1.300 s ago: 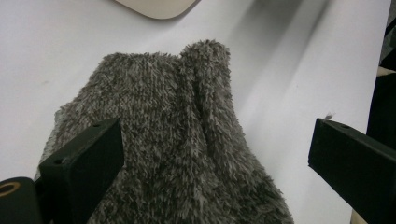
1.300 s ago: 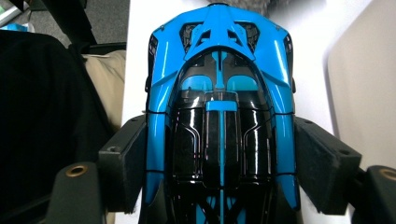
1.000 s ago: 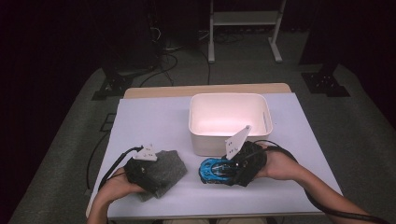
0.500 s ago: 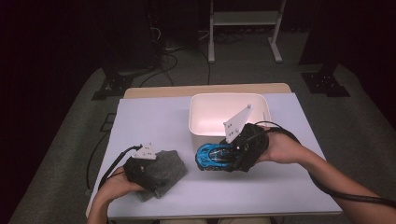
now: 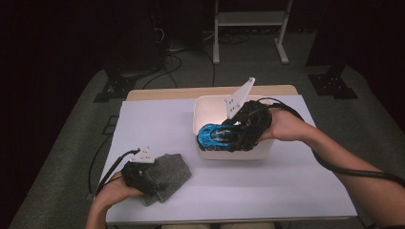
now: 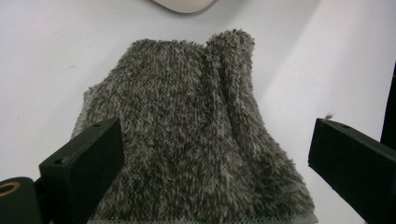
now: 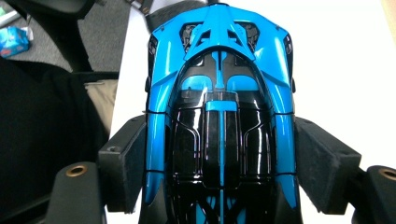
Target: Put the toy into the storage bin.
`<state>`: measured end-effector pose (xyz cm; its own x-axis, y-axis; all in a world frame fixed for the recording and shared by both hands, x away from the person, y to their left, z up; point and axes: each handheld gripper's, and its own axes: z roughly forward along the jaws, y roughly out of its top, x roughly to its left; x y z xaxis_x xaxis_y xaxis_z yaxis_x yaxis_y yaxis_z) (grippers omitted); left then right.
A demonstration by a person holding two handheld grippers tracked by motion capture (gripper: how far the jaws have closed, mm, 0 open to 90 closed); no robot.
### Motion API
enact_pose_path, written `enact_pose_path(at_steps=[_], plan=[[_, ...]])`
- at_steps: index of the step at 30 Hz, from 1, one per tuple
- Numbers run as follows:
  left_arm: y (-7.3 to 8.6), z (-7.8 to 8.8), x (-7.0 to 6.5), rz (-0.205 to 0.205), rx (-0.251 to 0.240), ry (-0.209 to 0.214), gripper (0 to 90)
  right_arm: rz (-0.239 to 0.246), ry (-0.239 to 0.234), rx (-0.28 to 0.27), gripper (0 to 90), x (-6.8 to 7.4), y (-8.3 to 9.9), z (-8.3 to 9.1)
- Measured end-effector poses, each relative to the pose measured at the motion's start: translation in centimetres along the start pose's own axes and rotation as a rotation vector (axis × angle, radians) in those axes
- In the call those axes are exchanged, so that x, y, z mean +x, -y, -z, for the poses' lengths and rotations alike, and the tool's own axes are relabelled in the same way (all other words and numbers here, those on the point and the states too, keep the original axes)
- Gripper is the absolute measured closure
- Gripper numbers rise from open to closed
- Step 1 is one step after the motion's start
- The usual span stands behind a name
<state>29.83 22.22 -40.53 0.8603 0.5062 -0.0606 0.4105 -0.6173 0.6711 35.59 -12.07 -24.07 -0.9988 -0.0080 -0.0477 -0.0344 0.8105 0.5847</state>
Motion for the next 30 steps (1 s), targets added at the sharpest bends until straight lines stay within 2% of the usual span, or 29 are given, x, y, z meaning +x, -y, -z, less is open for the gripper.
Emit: enact_pose_path(at_steps=[5,14,24,30], plan=[[0.2,0.2,0.0,0.008,-0.004,-0.007,2.9,-0.012,0.010,-0.004,25.2,-2.0,-0.4,0.5],[0.5,0.8,0.2,0.016,-0.012,-0.021,2.9,-0.035,0.024,0.021,25.2,-4.9,-0.5,0.5],[0.8,0.7,0.2,0.027,-0.014,-0.019,2.9,-0.066,0.026,0.047,25.2,-6.9,0.5,0.0],[0.8,0.7,0.2,0.028,-0.013,-0.018,2.9,-0.084,0.020,0.057,25.1,-7.4,1.4,-0.7]])
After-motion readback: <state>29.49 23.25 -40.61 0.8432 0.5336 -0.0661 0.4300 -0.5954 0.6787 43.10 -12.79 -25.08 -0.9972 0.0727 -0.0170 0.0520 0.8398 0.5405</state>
